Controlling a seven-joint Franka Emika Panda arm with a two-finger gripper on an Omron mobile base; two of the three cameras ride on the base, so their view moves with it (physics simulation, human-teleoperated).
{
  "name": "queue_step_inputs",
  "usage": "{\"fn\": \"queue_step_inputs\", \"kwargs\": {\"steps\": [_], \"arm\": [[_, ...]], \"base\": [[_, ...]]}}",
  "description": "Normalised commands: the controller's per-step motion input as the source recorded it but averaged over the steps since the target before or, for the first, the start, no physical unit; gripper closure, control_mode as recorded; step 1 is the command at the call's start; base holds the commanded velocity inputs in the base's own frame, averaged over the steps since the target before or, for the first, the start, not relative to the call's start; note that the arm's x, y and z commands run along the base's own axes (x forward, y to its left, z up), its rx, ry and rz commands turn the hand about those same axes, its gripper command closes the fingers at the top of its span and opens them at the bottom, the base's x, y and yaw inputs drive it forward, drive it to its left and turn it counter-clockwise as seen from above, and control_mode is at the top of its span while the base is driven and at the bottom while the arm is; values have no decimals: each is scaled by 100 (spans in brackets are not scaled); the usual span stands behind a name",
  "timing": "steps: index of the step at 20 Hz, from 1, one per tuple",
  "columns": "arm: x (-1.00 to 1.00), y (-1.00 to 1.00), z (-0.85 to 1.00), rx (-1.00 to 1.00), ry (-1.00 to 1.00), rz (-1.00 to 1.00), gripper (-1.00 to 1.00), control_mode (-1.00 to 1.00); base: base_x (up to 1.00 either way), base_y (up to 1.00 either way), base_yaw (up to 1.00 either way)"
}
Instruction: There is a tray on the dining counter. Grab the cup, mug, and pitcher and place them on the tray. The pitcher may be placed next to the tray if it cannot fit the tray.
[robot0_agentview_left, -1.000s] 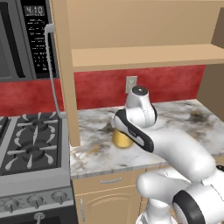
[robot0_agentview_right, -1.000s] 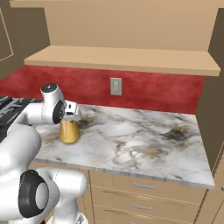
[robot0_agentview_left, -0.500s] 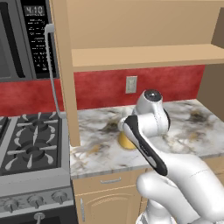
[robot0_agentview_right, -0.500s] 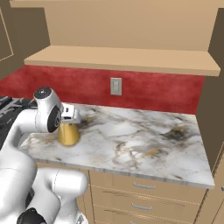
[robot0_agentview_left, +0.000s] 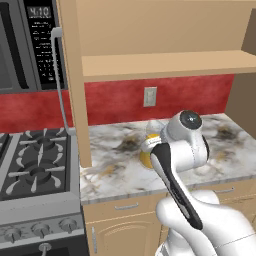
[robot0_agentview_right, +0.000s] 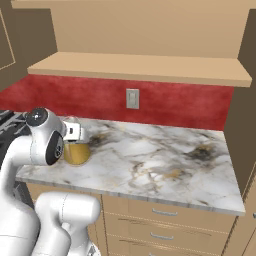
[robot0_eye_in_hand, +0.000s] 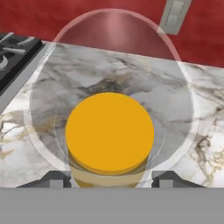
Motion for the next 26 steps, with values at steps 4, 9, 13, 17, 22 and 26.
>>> {"fn": "queue_step_inputs", "kwargs": {"steps": [4,9,13,17,22,26], "arm": [[-23,-7,40,0,-7,0,100,-100],[-10,-8,43,0,0,0,100,-100],[-16,-10,42,0,0,0,100,-100],[-22,-3,41,0,3,0,100,-100],[-34,-1,29,0,4,0,100,-100],[-38,0,26,0,5,0,100,-100]], "base": [[0,0,0],[0,0,0],[0,0,0],[0,0,0],[0,0,0],[0,0,0]]}}
